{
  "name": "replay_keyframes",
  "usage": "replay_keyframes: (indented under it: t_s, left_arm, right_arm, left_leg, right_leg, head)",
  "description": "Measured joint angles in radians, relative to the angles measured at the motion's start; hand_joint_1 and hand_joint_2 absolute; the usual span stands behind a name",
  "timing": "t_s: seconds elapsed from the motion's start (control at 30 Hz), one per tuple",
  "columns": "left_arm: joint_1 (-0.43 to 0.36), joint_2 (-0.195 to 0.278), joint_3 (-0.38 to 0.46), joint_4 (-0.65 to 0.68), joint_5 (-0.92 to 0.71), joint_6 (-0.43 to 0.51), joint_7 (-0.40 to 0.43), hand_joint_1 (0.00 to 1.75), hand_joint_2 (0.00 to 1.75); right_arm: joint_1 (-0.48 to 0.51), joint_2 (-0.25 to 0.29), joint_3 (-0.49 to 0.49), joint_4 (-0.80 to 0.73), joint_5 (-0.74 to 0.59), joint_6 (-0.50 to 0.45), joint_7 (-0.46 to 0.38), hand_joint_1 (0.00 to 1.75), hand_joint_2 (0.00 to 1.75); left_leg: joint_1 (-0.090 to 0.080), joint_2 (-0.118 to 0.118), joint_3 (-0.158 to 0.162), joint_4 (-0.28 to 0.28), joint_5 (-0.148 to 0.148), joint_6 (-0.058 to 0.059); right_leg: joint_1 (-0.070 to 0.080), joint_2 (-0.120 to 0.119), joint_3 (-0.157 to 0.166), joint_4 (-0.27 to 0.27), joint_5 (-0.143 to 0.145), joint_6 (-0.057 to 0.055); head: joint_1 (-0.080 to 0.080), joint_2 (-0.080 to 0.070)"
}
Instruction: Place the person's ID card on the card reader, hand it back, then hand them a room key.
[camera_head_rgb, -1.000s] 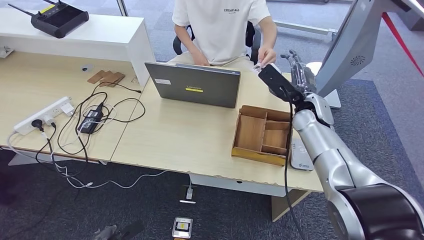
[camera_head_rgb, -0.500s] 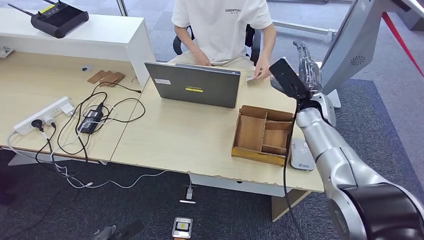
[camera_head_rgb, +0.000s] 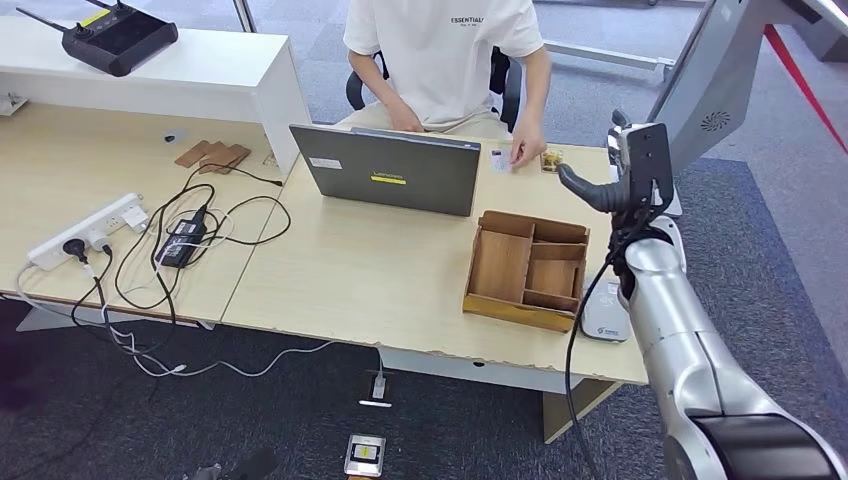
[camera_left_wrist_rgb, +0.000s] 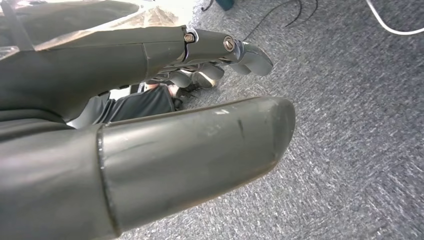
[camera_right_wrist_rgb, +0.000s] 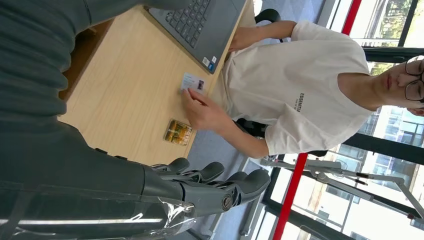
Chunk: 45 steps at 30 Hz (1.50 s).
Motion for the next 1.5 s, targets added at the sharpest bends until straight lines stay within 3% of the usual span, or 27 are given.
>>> replay_keyframes:
  t_s: [0.47,1.03,1.33,1.5]
  left_arm:
    - [0.008,0.011,0.001,0.0,0.011,0.004,-0.013,0.0,0.0]
    - [0.03,0.023,0.001,0.0,0.019,0.01,-0.043,0.0,0.0]
    - [0.033,0.028,0.001,0.0,0.019,0.01,-0.044,0.0,0.0]
    - [0.034,0.028,0.001,0.0,0.022,0.013,-0.04,0.0,0.0]
  right_arm:
    - [0.259,-0.061,0.018,-0.363,-0.002,0.074,0.064,0.0,1.75]
    - [0.5,-0.126,0.053,-0.634,0.091,0.15,0.095,0.0,1.75]
    - [0.538,-0.158,0.113,-0.68,0.434,0.019,0.108,0.0,1.75]
    - [0.547,-0.162,0.139,-0.674,0.541,-0.035,0.141,0.0,1.75]
  left_leg:
    - [0.0,0.0,0.0,0.0,0.0,0.0]
    - [0.0,0.0,0.0,0.0,-0.001,-0.001]
    - [0.0,0.0,0.0,0.0,-0.001,-0.001]
    - [0.0,0.0,0.0,-0.001,-0.001,-0.001]
  right_leg:
    - [0.0,0.0,0.0,0.0,0.0,0.0]
    - [0.0,0.0,0.0,0.0,-0.001,0.0]
    - [0.0,0.0,0.0,0.0,-0.001,0.0]
    - [0.0,0.0,0.0,0.0,-0.001,0.0]
  head:
    - [0.0,0.0]
    - [0.0,0.0]
    - [0.0,0.0]
    - [0.0,0.0]
